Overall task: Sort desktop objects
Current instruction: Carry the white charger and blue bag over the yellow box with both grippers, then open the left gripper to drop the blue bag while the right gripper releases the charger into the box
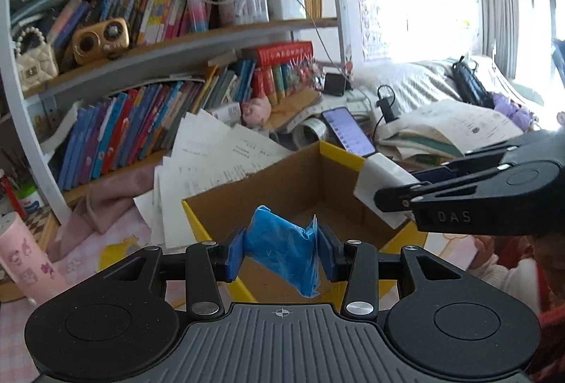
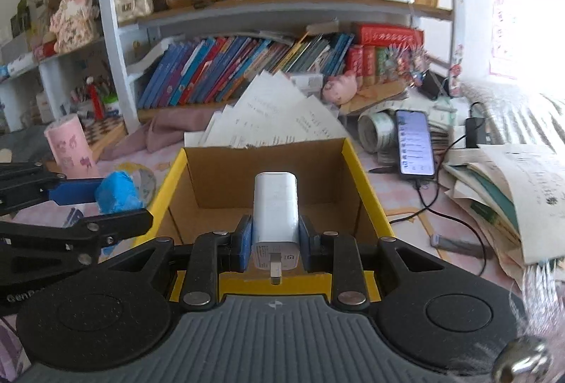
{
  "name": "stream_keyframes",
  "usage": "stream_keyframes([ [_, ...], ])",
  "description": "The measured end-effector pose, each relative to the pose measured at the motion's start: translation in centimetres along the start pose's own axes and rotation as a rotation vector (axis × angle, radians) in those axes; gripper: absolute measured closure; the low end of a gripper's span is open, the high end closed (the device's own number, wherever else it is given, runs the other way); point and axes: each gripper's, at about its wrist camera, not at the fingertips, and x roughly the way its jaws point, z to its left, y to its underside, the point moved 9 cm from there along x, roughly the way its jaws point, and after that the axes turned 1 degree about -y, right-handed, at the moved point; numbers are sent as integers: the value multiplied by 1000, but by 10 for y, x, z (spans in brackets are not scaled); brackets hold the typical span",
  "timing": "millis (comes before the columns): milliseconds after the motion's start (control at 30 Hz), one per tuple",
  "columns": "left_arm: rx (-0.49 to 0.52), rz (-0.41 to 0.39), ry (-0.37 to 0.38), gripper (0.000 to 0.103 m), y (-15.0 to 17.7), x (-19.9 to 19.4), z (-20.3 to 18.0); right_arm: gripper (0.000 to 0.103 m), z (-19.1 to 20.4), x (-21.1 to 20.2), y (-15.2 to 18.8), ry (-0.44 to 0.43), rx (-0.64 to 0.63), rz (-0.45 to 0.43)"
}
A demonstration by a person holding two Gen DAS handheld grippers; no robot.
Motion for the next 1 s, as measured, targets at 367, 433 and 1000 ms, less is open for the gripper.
stream_keyframes([
  [367,-21,142,-63,61,11,59,-7,78,-20,70,4,-125,-115,171],
  [433,-27,170,-77,61,15,68,-7,78,-19,80,5,-150,-150,199],
  [1000,-17,261,-117,61,19,94,-22,78,-31,118,28,-216,-238,358],
])
